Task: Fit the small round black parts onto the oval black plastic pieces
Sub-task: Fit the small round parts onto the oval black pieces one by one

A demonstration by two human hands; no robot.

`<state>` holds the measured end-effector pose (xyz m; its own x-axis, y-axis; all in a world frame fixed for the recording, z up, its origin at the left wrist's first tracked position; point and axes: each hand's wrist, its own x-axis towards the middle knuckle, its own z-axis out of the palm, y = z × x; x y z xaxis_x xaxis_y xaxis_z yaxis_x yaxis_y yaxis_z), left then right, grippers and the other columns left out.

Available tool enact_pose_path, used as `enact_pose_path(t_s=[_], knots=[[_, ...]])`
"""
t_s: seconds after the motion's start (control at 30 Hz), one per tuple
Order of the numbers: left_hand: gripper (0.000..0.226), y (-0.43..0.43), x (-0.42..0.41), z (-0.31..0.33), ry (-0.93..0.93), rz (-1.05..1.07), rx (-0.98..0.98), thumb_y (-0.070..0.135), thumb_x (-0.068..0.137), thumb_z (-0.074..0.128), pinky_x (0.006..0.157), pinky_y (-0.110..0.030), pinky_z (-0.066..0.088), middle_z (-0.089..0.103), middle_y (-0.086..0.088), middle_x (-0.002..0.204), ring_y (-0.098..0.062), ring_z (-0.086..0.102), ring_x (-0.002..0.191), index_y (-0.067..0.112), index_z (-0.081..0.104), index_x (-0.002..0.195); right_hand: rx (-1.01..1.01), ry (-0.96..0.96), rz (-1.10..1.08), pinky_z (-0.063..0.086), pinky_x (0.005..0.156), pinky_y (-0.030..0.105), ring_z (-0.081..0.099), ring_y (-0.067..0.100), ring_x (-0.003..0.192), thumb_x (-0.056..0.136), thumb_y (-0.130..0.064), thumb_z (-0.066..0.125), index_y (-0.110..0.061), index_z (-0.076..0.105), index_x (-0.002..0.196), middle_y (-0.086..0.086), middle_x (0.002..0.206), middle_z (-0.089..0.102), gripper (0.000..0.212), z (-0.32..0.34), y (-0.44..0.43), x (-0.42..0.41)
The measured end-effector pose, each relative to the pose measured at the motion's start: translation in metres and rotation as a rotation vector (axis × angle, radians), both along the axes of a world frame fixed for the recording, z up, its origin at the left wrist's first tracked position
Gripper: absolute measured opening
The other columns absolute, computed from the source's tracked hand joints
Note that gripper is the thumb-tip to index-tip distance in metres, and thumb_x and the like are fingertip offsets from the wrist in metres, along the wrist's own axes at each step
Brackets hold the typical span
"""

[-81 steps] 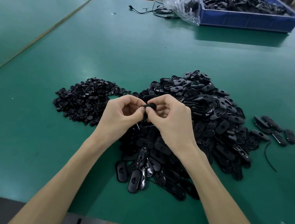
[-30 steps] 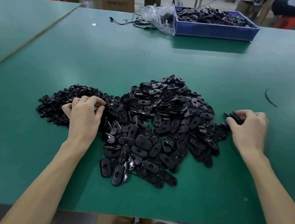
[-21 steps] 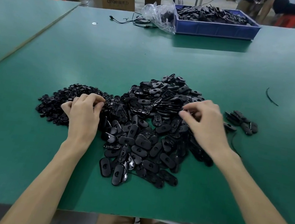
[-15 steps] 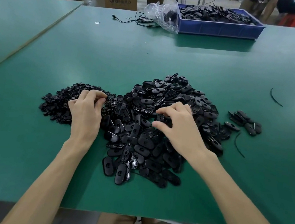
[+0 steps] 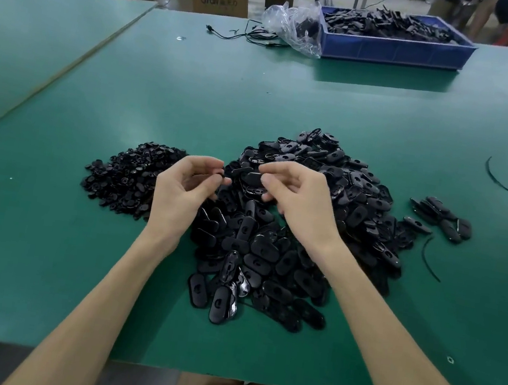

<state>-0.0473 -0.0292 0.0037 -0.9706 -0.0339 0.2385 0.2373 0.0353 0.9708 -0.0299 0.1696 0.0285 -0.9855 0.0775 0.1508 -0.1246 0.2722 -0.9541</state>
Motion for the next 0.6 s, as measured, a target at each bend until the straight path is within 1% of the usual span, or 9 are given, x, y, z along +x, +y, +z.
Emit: enact_pose_path(t_s=[0.07, 0.13, 0.17, 0.23, 0.33, 0.47, 0.6], knots=[[0.018, -0.002, -0.001, -0.001, -0.03, -0.023, 0.065, 0.002, 0.093, 0.073, 0.073, -0.021, 0.056, 0.076, -0.003, 0.097, -0.018, 0.076, 0.089, 0.01, 0.075, 0.109, -0.138, -0.019, 0.028, 0.049, 0.059, 0.018, 0.073, 0.009, 0.071, 0.097, -0.006, 0.071, -0.009, 0.075, 0.111, -0.001, 0.082, 0.075, 0.014, -0.004, -0.015, -0.005], [0.017, -0.005, -0.003, -0.003, -0.057, -0.039, 0.099, 0.009, 0.092, 0.076, 0.073, -0.022, 0.055, 0.076, -0.002, 0.094, -0.015, 0.068, 0.078, 0.018, 0.079, 0.106, -0.191, -0.014, 0.039, 0.052, 0.06, 0.022, 0.077, 0.014, 0.075, 0.097, -0.002, 0.07, -0.008, 0.074, 0.111, 0.005, 0.085, 0.077, 0.016, -0.011, -0.028, -0.006], [0.017, -0.007, -0.003, -0.003, -0.071, -0.048, 0.118, 0.012, 0.091, 0.077, 0.074, -0.023, 0.054, 0.076, -0.001, 0.095, -0.014, 0.064, 0.076, 0.02, 0.079, 0.106, -0.224, -0.012, 0.043, 0.054, 0.061, 0.023, 0.078, 0.016, 0.077, 0.097, -0.001, 0.069, -0.006, 0.073, 0.111, 0.007, 0.086, 0.077, 0.016, -0.015, -0.032, -0.006], [0.017, -0.008, -0.004, -0.004, -0.093, -0.063, 0.158, 0.013, 0.091, 0.078, 0.076, -0.023, 0.055, 0.076, -0.001, 0.096, -0.013, 0.066, 0.082, 0.02, 0.08, 0.106, -0.303, -0.013, 0.047, 0.056, 0.063, 0.024, 0.079, 0.019, 0.079, 0.097, 0.001, 0.069, -0.004, 0.073, 0.11, 0.009, 0.086, 0.078, 0.015, -0.023, -0.034, -0.005], [0.018, -0.005, -0.004, -0.005, -0.121, -0.089, 0.214, 0.009, 0.091, 0.077, 0.077, -0.022, 0.055, 0.076, -0.004, 0.097, -0.016, 0.068, 0.09, 0.017, 0.079, 0.106, -0.378, -0.008, 0.041, 0.058, 0.063, 0.024, 0.079, 0.021, 0.078, 0.096, 0.0, 0.07, -0.004, 0.074, 0.108, 0.007, 0.085, 0.079, 0.013, -0.029, -0.028, -0.006], [0.019, -0.003, -0.003, -0.004, -0.137, -0.101, 0.242, 0.004, 0.091, 0.075, 0.077, -0.022, 0.055, 0.075, -0.003, 0.097, -0.017, 0.07, 0.092, 0.014, 0.078, 0.106, -0.415, -0.027, 0.045, 0.059, 0.066, 0.025, 0.079, 0.023, 0.08, 0.096, 0.0, 0.07, -0.006, 0.075, 0.108, 0.009, 0.086, 0.08, 0.014, -0.03, -0.023, -0.006], [0.021, -0.002, -0.003, -0.002, -0.153, -0.116, 0.249, 0.003, 0.089, 0.076, 0.08, -0.023, 0.055, 0.074, -0.002, 0.1, -0.017, 0.07, 0.094, 0.013, 0.078, 0.107, -0.429, -0.026, 0.054, 0.06, 0.072, 0.027, 0.08, 0.024, 0.087, 0.097, -0.001, 0.069, -0.012, 0.078, 0.109, 0.009, 0.091, 0.08, 0.019, -0.032, -0.022, -0.006]])
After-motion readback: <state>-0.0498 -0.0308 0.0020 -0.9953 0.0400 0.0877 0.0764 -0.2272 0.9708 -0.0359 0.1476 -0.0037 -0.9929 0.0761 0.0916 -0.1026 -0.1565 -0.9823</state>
